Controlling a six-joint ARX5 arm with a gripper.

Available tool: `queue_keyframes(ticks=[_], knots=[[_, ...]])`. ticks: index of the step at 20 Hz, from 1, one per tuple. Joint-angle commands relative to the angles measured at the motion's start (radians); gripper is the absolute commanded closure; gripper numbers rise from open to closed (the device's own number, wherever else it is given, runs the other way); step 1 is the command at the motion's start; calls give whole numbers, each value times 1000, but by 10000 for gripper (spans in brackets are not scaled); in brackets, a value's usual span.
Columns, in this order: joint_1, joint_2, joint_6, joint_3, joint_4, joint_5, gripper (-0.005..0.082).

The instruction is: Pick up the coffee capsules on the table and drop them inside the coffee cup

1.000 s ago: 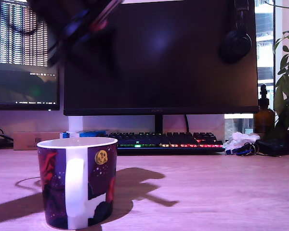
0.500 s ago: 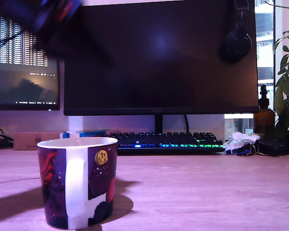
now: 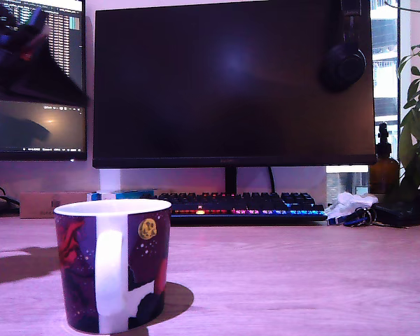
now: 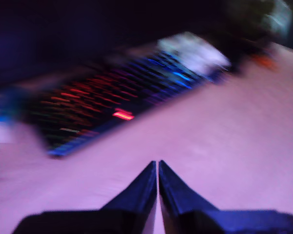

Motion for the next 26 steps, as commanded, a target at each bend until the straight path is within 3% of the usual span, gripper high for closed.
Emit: queue_keyframes(ticks=[1,4,8,15,18,26], knots=[[33,-6,-14,-24,15,3,790],[92,-7,-26,-44,44,3,790],[151,-29,-83,-140,154,3,790],[163,-228,-157,-354,228,-1,790],[163,-370,-177,-389,177,-13,790],[163,-720,-182,-389,-134,-106,790]])
